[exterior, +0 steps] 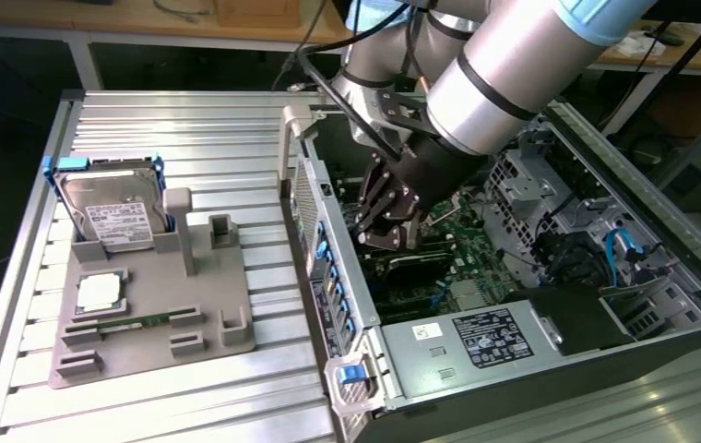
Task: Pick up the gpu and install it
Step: 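Press down on the gpu until it lock into place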
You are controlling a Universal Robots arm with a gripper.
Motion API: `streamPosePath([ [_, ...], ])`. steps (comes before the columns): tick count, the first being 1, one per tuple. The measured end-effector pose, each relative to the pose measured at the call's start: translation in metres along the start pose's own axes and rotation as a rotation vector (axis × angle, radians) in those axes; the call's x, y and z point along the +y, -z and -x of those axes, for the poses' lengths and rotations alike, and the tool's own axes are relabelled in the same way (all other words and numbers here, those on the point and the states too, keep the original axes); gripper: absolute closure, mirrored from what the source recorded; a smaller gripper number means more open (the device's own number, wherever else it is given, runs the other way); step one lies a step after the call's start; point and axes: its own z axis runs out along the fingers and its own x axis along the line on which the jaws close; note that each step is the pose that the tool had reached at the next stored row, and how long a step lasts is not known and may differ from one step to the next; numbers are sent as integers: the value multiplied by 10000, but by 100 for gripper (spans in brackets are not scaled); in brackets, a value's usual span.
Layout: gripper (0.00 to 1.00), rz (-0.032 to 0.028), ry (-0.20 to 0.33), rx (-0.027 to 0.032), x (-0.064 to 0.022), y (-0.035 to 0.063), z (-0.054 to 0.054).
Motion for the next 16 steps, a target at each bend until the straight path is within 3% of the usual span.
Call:
streamPosePath([
  [1,89,208,-17,20,-35,4,4],
  [2,89,311,-25,29,-47,1,4],
  [3,89,366,-30,35,-52,-8,4],
  [16,89,657,-52,62,-102,-136,-2],
])
